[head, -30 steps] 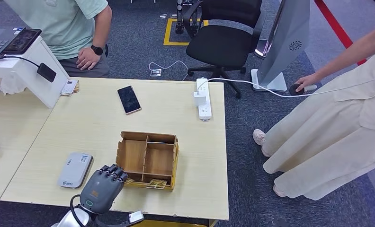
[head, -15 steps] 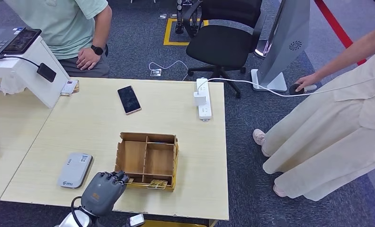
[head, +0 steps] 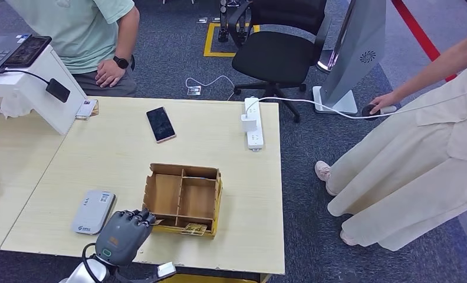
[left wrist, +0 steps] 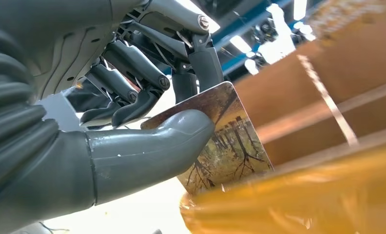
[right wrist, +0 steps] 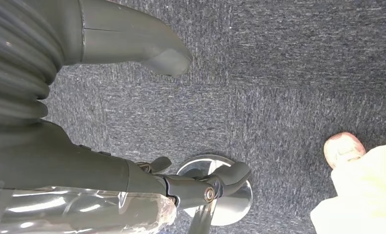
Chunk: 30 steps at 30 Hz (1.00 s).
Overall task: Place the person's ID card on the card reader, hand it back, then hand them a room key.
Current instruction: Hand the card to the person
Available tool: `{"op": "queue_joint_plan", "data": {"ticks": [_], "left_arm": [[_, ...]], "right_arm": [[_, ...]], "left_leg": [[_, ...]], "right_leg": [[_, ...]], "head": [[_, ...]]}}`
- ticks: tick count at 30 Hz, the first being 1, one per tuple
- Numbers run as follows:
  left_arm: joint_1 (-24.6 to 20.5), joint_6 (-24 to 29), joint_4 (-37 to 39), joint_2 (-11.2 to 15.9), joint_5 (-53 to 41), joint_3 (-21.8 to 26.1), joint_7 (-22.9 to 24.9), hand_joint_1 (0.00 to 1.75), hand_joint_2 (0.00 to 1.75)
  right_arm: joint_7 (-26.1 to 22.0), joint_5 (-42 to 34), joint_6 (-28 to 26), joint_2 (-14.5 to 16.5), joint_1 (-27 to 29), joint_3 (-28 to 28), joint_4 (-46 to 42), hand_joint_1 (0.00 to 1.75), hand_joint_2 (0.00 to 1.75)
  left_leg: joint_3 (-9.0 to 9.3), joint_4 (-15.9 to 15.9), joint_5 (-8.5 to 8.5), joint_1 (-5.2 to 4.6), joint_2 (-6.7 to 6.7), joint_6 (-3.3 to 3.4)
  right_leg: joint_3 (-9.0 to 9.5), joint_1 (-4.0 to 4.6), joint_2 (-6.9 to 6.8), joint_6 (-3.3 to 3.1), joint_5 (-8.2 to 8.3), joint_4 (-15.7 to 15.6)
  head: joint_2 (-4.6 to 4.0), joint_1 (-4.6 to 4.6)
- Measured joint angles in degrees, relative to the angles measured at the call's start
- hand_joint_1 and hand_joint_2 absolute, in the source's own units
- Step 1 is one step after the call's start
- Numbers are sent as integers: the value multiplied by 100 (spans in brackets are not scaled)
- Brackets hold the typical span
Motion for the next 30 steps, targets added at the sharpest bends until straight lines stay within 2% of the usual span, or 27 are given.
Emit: {"op": "queue_joint_plan", "data": {"ticks": [5, 13, 21, 30], "left_arm": [[-167, -11, -146, 147, 0, 265, -114, 175, 175], [-508, 15, -309, 145, 0, 700, -262, 175, 175], [-556, -45, -401, 4, 11, 986, -545, 175, 175], [-736, -54, -498, -202, 8, 1362, -592, 175, 175]], "right_arm": [[0, 1, -2, 0, -13, 0, 27, 0, 175], [15, 21, 2, 0, -20, 1, 62, 0, 175], [20, 43, 18, 0, -13, 0, 66, 0, 175], [17, 105, 24, 0, -12, 0, 66, 0, 175]], "left_leg": [[1, 0, 1, 1, 0, -1], [1, 0, 1, 0, 0, 0], [0, 0, 0, 0, 0, 0], [2, 0, 1, 0, 0, -1]], "right_leg": [[0, 0, 0, -1, 0, 1], [1, 0, 1, 0, 1, 1], [1, 0, 1, 0, 0, 1], [0, 0, 0, -1, 1, 1]], "head": [[0, 0], [1, 1], [1, 1], [1, 1]]}}
